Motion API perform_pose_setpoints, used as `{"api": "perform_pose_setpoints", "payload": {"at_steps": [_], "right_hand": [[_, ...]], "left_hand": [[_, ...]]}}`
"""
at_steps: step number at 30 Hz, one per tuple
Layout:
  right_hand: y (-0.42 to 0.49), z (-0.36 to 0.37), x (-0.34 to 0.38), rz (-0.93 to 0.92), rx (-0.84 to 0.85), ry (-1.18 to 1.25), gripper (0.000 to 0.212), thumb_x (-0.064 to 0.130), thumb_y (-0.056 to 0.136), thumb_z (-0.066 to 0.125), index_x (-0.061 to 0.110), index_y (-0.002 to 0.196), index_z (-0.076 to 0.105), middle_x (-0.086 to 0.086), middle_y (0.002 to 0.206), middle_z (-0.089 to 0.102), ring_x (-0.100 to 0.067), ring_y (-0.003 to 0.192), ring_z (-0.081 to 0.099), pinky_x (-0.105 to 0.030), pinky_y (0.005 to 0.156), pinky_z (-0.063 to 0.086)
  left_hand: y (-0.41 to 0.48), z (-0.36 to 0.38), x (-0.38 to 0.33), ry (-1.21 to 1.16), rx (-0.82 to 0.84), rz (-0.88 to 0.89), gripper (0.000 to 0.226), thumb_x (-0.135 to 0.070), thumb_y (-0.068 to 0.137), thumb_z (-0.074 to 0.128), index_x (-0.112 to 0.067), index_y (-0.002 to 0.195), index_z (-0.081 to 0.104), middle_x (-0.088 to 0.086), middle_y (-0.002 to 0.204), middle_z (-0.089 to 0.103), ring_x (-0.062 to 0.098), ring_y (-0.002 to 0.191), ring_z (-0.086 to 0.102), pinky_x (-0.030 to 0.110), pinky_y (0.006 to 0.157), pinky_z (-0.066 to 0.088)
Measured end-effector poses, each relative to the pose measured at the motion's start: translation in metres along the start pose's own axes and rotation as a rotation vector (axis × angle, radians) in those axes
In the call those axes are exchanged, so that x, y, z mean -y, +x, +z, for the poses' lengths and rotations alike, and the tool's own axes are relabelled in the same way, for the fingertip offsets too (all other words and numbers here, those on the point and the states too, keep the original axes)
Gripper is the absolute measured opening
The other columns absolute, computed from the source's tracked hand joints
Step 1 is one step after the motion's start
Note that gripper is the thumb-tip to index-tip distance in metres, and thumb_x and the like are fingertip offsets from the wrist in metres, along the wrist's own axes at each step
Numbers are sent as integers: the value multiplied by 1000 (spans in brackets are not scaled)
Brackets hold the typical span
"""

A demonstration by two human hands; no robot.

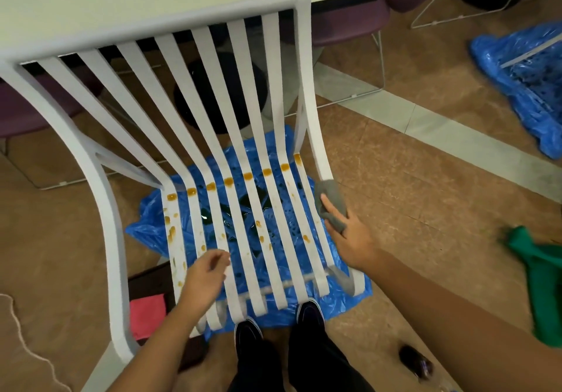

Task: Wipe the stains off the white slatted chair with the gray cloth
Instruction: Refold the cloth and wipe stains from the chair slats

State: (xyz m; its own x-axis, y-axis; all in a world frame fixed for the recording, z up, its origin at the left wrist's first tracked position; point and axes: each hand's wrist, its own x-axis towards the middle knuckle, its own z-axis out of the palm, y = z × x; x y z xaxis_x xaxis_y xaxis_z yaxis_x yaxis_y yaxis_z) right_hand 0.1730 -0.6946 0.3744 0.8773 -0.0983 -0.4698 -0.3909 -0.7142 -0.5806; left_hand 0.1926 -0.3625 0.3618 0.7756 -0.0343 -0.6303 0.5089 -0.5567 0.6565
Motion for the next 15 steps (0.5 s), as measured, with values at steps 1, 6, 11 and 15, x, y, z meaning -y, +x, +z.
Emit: {"api": "perform_pose_setpoints", "payload": {"at_steps": [1,6,11,15], "right_hand": [[-14,6,-7,-8,7,-29,53,47,105,36,63,149,12,-2,160,25,-31,129,50,-44,102,48],[-51,32,-36,38,-1,-107,48,34,99,46,55,142,36,-4,138,43,-29,105,59,-42,86,53],[-23,27,-18,99,-56,-361,33,34,96,43,43,128,42,-7,114,48,-31,77,55,-38,72,48],[12,10,7,111,-80,-425,27,41,99,37,41,125,42,-7,113,46,-31,82,56,-45,82,52]], "left_hand": [[-1,-15,5,7,-82,21,15,-26,102,56,-23,95,69,-4,93,71,17,86,68,29,75,55],[-10,-69,32,45,-286,58,15,-32,101,55,-27,100,70,-9,90,73,12,88,69,42,80,57],[-26,-94,43,337,-533,202,15,-24,101,56,-21,101,71,-7,90,69,15,87,61,41,74,52],[-28,-101,60,544,-652,278,10,-11,91,68,-12,101,71,4,100,68,28,98,56,45,81,47]]}}
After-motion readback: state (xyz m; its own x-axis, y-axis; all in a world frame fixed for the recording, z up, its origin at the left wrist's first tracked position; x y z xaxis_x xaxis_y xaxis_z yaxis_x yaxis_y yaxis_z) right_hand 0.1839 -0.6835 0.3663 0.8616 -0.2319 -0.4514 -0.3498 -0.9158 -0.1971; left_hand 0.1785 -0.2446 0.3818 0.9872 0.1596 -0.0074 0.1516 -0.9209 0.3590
